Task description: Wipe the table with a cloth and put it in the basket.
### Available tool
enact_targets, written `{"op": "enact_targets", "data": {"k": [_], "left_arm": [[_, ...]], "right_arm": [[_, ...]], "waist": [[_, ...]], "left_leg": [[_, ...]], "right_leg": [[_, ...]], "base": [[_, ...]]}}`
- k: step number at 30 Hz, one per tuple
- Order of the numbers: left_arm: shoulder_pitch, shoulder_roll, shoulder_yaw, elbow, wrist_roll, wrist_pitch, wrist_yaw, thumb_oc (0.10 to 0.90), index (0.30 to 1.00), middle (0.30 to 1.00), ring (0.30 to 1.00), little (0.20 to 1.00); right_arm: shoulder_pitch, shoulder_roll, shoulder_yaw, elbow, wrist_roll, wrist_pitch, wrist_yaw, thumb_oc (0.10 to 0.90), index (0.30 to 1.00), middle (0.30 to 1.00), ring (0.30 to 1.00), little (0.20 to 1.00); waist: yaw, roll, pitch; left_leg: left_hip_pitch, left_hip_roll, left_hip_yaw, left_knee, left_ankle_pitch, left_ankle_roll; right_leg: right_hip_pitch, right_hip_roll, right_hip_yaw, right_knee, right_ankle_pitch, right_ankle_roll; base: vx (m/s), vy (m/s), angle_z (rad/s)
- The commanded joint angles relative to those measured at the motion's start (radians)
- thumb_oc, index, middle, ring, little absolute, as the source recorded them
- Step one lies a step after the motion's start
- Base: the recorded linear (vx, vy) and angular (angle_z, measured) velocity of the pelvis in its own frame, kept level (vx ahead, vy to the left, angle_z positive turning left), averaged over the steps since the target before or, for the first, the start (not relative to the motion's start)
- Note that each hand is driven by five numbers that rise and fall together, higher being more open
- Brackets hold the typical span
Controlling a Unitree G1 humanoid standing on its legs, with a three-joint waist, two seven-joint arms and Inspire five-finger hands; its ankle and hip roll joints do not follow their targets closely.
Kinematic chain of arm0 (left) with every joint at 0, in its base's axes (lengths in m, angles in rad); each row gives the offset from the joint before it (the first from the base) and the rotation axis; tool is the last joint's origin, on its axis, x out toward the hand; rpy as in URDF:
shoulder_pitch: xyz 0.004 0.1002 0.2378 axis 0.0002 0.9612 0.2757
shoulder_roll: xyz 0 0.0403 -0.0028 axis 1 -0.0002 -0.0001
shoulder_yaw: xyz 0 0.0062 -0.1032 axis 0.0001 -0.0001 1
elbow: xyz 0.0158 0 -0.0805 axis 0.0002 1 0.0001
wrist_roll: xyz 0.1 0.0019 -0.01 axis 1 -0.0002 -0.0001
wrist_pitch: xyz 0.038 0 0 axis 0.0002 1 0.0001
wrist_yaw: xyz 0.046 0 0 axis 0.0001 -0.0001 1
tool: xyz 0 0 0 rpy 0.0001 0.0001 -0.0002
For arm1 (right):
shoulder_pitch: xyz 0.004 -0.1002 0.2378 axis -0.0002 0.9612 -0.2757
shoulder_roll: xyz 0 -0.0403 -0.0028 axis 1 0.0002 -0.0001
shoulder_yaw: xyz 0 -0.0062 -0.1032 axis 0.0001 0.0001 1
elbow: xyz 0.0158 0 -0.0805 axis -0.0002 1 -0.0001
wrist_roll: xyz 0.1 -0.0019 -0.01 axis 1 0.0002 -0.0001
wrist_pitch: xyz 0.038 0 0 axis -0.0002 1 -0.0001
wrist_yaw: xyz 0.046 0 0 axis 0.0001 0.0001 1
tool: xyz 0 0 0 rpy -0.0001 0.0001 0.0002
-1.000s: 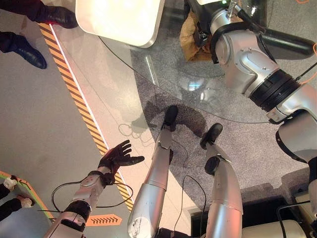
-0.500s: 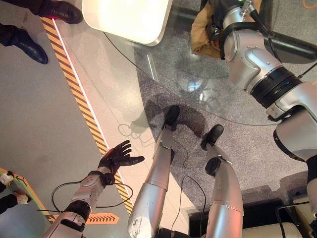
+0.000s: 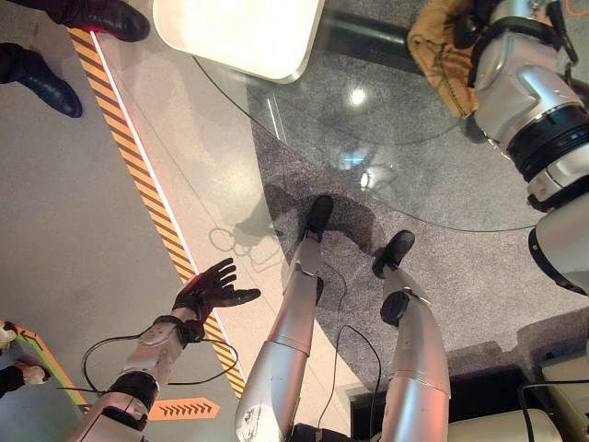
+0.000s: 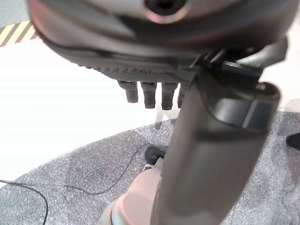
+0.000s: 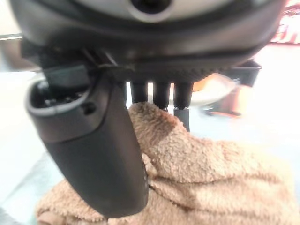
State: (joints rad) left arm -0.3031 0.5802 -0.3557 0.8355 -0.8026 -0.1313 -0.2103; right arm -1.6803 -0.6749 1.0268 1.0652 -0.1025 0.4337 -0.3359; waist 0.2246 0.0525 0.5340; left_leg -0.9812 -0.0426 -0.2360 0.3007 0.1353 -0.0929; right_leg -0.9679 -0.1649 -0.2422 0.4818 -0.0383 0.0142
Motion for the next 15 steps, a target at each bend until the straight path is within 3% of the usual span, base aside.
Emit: {"op": "enact_targets", "data": {"k": [1, 15], "left_arm": [[0.117, 0.039, 0.014, 0.024, -0.026, 0.014, -0.016, 0.800, 0.900, 0.900, 0.900, 0.900], [0.095, 0.058, 0.026, 0.057, -0.053, 0.042, -0.030, 0.800, 0.900, 0.900, 0.900, 0.900]], "right_arm": [[-0.069, -0.266, 0.046, 0.104, 0.001, 0.113, -0.109, 0.100, 0.300, 0.300, 0.300, 0.200], [-0.027, -0.350, -0.006, 0.142, 0.063, 0.117, -0.134, 0.100, 0.300, 0.300, 0.300, 0.200]], "waist": [[-0.022, 0.028, -0.014], [-0.065, 0.031, -0.014]], "left_leg": [[0.034, 0.003, 0.073, 0.092, -0.131, 0.074], [0.058, 0.018, 0.103, 0.081, -0.135, 0.076]], "right_leg": [[0.069, 0.024, 0.077, -0.080, 0.018, 0.066], [0.074, 0.031, 0.105, -0.089, 0.021, 0.060]], "base": [[-0.01, -0.010, -0.09], [-0.01, 0.002, -0.11]]}}
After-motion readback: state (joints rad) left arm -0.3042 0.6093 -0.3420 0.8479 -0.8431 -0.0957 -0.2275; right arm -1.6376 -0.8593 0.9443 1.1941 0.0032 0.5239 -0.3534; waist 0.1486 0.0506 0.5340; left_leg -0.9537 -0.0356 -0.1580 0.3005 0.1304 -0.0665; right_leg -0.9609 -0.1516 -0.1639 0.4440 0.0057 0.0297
